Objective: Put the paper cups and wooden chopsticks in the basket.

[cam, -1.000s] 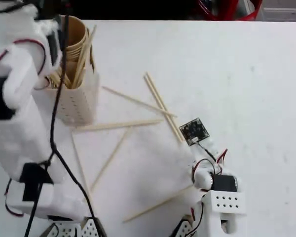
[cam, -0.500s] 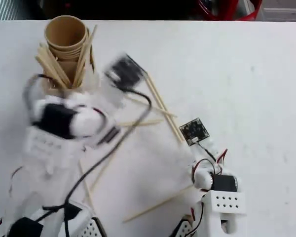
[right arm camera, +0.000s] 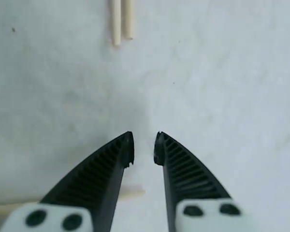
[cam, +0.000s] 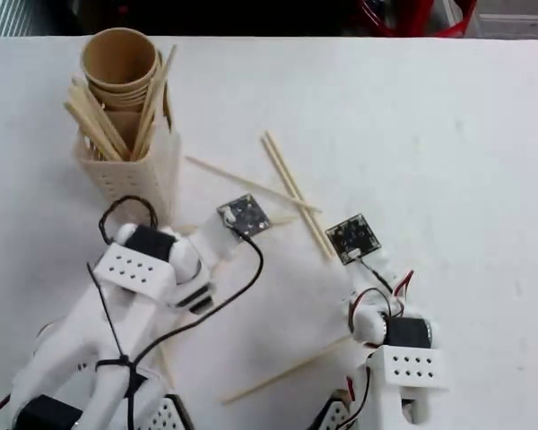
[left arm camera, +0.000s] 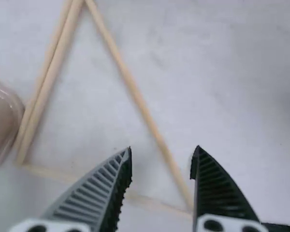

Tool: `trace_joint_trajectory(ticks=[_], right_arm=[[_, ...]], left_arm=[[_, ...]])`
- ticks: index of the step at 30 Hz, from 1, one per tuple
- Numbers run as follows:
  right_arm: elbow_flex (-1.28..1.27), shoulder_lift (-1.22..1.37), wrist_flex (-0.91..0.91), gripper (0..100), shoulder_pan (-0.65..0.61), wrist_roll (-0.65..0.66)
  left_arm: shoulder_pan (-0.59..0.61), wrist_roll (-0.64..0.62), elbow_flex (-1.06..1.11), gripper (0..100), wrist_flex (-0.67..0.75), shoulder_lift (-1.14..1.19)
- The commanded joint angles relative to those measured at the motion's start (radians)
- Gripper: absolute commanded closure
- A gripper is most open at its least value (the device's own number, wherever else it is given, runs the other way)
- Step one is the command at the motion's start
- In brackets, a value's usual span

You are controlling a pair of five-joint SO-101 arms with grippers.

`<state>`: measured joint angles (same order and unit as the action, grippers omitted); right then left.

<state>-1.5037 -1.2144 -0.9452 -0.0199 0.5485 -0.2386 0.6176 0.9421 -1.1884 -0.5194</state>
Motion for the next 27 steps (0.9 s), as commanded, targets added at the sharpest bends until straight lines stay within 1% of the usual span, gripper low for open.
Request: trace_joint_trajectory(ticks=[1, 7, 10, 13, 17, 20, 23, 27], right_arm=[[0.005, -0.01, 0.016, 91.8, 0.008, 0.009], [0.005, -0.01, 0.015, 91.8, 0.008, 0.009], [0.005, -0.01, 0.015, 91.8, 0.008, 0.009], [0.005, -0.01, 0.015, 91.8, 0.008, 0.009], [0.005, -0.01, 0.015, 91.8, 0.008, 0.011], [0.005, -0.01, 0.015, 91.8, 0.008, 0.011], [0.005, -0.01, 0.015, 91.8, 0.008, 0.011], [0.003, -0.01, 0.015, 91.8, 0.008, 0.009]], left_arm=[[0.013, 0.006, 0.037, 79, 0.094, -0.031], [0.027, 0.003, 0.118, 79, 0.172, -0.015], [0.048, 0.003, 0.107, 80, 0.189, 0.076], [0.085, -0.046, 0.057, 83, 0.215, 0.222], [0.099, -0.057, -0.083, 86, 0.133, 0.403], [0.096, -0.038, -0.163, 93, 0.101, 0.49], [0.088, -0.025, -0.183, 98, 0.097, 0.496], [0.047, -0.031, -0.204, 98, 0.075, 0.401]])
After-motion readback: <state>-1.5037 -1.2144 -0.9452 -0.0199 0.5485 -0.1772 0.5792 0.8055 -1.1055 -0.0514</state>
